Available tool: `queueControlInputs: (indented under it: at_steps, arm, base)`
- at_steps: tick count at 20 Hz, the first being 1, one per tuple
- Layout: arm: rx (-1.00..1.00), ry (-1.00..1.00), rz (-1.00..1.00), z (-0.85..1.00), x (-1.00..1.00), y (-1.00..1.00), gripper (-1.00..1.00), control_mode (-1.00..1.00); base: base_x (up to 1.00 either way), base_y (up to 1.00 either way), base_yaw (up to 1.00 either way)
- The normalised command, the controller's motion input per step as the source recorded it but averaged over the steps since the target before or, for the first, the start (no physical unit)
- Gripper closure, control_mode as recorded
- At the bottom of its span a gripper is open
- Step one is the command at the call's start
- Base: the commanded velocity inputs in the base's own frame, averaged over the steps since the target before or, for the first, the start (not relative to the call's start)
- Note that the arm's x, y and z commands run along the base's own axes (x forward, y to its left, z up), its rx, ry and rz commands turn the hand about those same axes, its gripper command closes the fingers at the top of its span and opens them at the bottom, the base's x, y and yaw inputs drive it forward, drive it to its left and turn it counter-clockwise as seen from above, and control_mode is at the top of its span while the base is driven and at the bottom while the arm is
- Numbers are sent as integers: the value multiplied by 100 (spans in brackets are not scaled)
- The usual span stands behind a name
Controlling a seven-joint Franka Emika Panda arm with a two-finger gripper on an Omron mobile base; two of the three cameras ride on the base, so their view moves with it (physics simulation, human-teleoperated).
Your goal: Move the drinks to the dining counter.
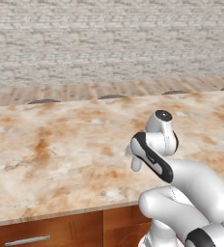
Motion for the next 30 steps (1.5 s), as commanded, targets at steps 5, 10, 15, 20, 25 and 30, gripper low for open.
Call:
queueControlInputs:
  at_steps: [5,10,15,20,25,30]
  arm:
    - [1,0,0,0,0,-2,-100,-100]
    - [1,-6,0,2,-4,-2,-100,-100]
    - [4,-10,0,35,-27,-6,-100,-100]
    - [1,-9,-3,85,-75,0,-100,-100]
    - [0,0,-17,100,-91,0,-100,-100]
    - [0,1,-16,52,-76,0,-100,-100]
  base:
    - [0,0,0]
    - [0,0,0]
    - [0,0,0]
    - [0,0,0]
    - [0,0,0]
    - [0,0,0]
